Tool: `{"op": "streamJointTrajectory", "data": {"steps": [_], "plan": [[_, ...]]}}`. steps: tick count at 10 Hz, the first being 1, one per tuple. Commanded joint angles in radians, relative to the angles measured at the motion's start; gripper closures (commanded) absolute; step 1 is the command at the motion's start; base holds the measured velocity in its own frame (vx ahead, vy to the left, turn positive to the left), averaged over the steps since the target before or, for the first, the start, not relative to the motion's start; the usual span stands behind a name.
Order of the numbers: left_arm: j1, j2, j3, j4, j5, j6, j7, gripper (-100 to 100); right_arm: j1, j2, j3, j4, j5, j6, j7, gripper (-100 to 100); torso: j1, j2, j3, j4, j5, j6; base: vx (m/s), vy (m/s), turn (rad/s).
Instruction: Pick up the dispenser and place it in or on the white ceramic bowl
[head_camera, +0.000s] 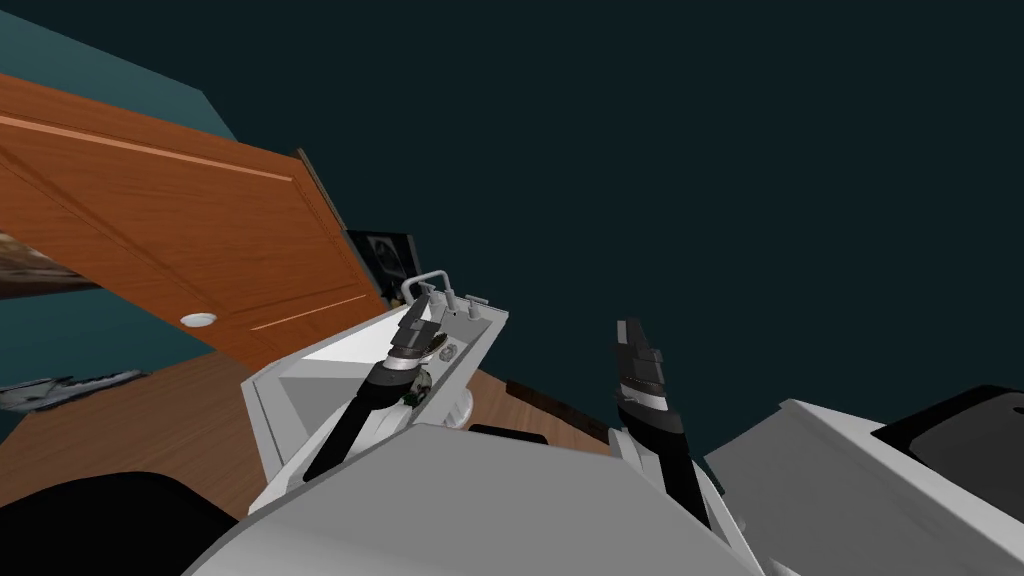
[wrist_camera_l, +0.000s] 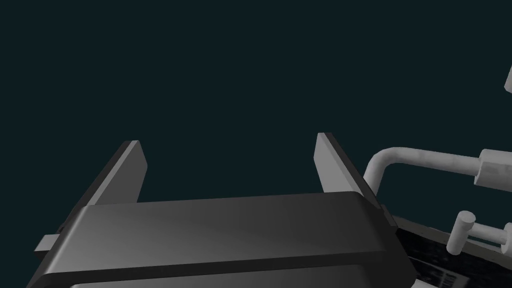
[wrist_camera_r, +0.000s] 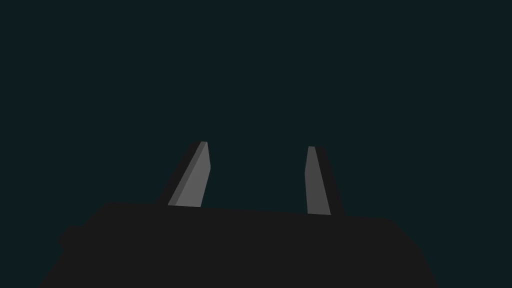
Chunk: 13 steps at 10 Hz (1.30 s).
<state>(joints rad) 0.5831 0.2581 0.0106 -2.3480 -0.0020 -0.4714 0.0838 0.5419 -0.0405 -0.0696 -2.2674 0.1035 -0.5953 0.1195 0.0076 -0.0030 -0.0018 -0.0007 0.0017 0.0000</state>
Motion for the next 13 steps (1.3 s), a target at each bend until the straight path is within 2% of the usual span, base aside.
{"op": "streamJointTrajectory", "data": {"steps": [1, 7, 13], "plan": [[0.015, 0.041, 0.014, 0.02, 0.011, -0.019, -0.012, -100, 0.0, 0.0, 0.0, 0.0, 0.0, 0.0, 0.0, 0, 0.0, 0.0, 0.0, 0.0, 0.0, 0.0, 0.049, 0.116, -0.083], [0.127, 0.181, 0.069, 0.117, 0.015, -0.096, -0.095, -100, 0.0, 0.0, 0.0, 0.0, 0.0, 0.0, 0.0, 0, -0.002, -0.002, -0.001, 0.0, 0.0, 0.0, 0.068, 0.09, -0.116], [0.283, 0.291, 0.139, 0.268, -0.04, -0.16, -0.226, -100, 0.0, 0.0, 0.0, 0.0, 0.0, 0.0, 0.0, 0, -0.006, -0.003, -0.002, -0.001, -0.001, 0.0, 0.073, 0.037, -0.154]]}}
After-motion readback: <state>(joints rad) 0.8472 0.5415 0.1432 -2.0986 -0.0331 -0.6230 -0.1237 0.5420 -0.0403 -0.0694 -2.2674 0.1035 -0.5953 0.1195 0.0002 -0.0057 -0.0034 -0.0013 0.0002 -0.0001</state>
